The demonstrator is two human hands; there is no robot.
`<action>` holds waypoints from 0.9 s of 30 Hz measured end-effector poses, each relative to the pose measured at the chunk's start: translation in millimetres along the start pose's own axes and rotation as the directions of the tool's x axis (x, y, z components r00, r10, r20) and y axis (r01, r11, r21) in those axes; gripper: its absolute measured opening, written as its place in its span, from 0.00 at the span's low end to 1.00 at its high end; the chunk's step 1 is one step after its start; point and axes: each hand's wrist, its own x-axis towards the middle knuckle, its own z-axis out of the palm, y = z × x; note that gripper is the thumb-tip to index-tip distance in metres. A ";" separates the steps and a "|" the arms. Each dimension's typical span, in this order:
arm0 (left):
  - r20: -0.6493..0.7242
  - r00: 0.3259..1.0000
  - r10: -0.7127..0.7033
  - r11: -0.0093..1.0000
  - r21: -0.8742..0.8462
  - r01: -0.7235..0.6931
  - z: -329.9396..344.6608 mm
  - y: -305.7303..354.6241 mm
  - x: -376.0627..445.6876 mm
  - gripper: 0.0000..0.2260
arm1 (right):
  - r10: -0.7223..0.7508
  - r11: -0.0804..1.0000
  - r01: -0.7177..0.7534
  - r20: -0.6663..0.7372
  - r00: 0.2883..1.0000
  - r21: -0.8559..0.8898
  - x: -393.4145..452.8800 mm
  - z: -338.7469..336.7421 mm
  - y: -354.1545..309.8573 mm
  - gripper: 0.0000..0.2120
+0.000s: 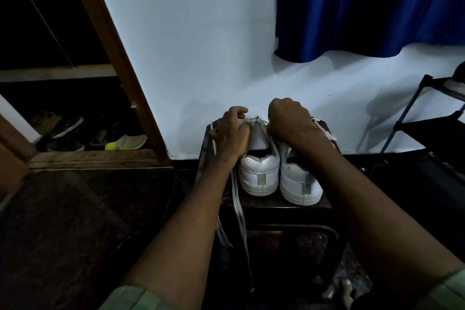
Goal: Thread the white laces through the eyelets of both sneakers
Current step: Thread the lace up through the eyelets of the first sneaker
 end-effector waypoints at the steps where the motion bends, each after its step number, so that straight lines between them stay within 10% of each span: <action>1: 0.000 1.000 0.004 1.000 -0.005 -0.004 0.0 -0.3 0.1 0.23 | -0.017 1.000 0.017 -0.010 1.000 -0.011 0.0 -2.0 0.5 0.10; 4: -0.001 1.000 0.011 1.000 0.015 -0.010 -1.1 0.7 -1.2 0.23 | -0.023 0.964 0.035 -0.048 0.999 0.264 9.2 -4.7 6.2 0.12; 8: 0.013 1.000 0.008 0.999 0.052 -0.009 -1.7 3.7 -2.4 0.24 | 0.083 0.579 -0.019 -0.035 0.996 0.815 11.7 -11.9 13.9 0.17; 14: 0.011 1.000 -0.018 0.999 0.039 0.017 0.6 3.1 -0.4 0.23 | 0.072 0.192 -0.071 0.059 0.996 0.979 7.7 -3.4 13.3 0.17; 21: 0.020 0.999 -0.029 1.000 0.001 0.029 -1.0 5.1 -2.0 0.22 | 0.028 0.880 0.039 -0.133 0.991 0.474 10.9 -0.9 14.2 0.21; 27: 0.044 0.998 -0.038 0.999 0.040 0.037 -5.4 11.6 -7.1 0.23 | 0.000 1.000 0.000 -0.021 1.000 -0.004 6.5 -7.8 23.6 0.17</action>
